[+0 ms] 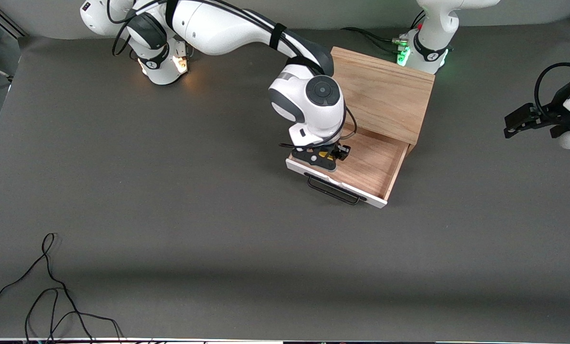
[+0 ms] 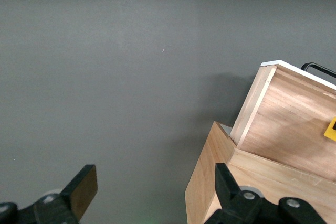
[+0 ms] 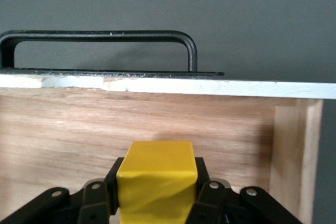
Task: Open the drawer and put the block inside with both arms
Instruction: 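Lower the cube into the drawer and open the right gripper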
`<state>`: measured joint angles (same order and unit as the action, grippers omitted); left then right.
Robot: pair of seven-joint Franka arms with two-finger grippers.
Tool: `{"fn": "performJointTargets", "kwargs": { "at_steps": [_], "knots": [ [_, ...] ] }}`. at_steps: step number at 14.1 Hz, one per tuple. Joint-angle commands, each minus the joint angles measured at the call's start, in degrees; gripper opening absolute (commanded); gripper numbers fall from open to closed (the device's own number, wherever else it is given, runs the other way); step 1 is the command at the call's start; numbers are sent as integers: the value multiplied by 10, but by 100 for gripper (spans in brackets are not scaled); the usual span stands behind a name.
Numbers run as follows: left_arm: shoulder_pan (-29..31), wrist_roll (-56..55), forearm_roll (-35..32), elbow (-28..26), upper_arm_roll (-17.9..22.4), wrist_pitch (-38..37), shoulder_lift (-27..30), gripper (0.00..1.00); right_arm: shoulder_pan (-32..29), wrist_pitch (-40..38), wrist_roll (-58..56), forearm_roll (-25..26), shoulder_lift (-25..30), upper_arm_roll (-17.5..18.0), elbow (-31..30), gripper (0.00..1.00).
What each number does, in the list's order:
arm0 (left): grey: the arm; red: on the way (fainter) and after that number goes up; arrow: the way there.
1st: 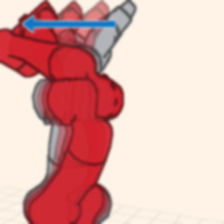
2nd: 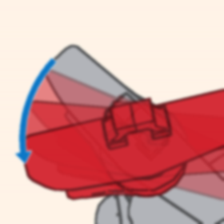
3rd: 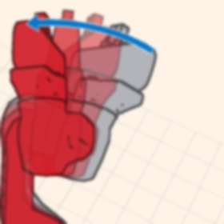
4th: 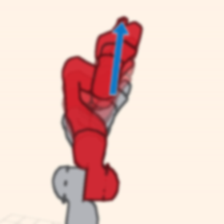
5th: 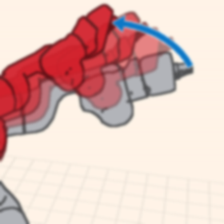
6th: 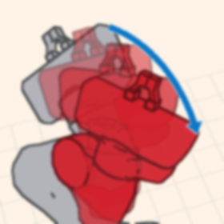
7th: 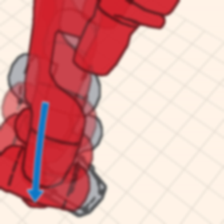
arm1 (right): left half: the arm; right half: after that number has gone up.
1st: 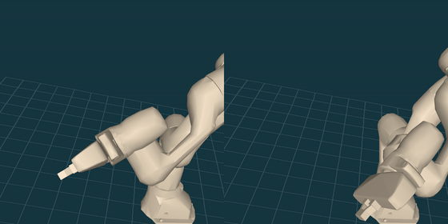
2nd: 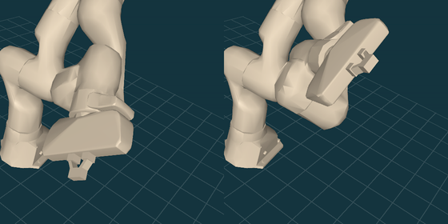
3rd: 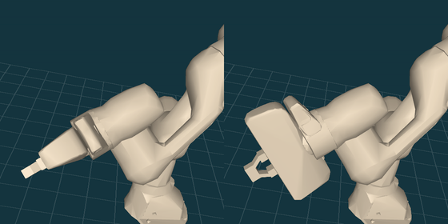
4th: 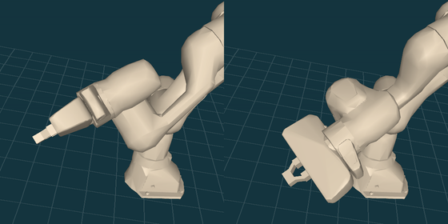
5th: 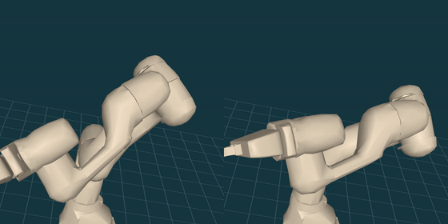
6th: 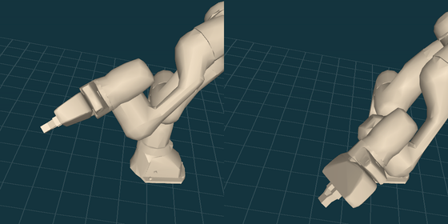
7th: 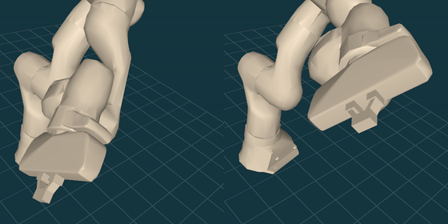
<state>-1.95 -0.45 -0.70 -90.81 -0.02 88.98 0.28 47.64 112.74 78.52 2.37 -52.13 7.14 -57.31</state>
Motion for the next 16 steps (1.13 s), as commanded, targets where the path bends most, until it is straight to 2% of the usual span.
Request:
{"fn": "performJointTargets", "kwargs": {
  "at_steps": [1, 2, 3, 9, 13, 16],
  "knots": [
    [-7, 10, -1, 7, 7, -1, -5, 100, 6, 6, 22, 8, -18, -2, 26, 63],
    [-6, 10, -1, 6, 6, -1, -5, 100, 7, 5, 31, 8, -18, -2, 26, 90],
    [-6, 10, -1, 6, 6, -2, -5, 100, 8, 6, 36, 8, -18, -2, 26, 100],
    [-2, 15, 2, 5, 4, -12, -5, 100, 8, -4, 37, 9, -6, -4, 27, 100],
    [-3, 29, 2, 4, 4, -24, -4, 100, -1, -46, 33, 10, 51, -8, 27, 100],
    [-6, 28, 2, 4, 4, -28, -4, 100, -4, -102, -5, 13, 103, -38, 25, 100]
  ]
}}
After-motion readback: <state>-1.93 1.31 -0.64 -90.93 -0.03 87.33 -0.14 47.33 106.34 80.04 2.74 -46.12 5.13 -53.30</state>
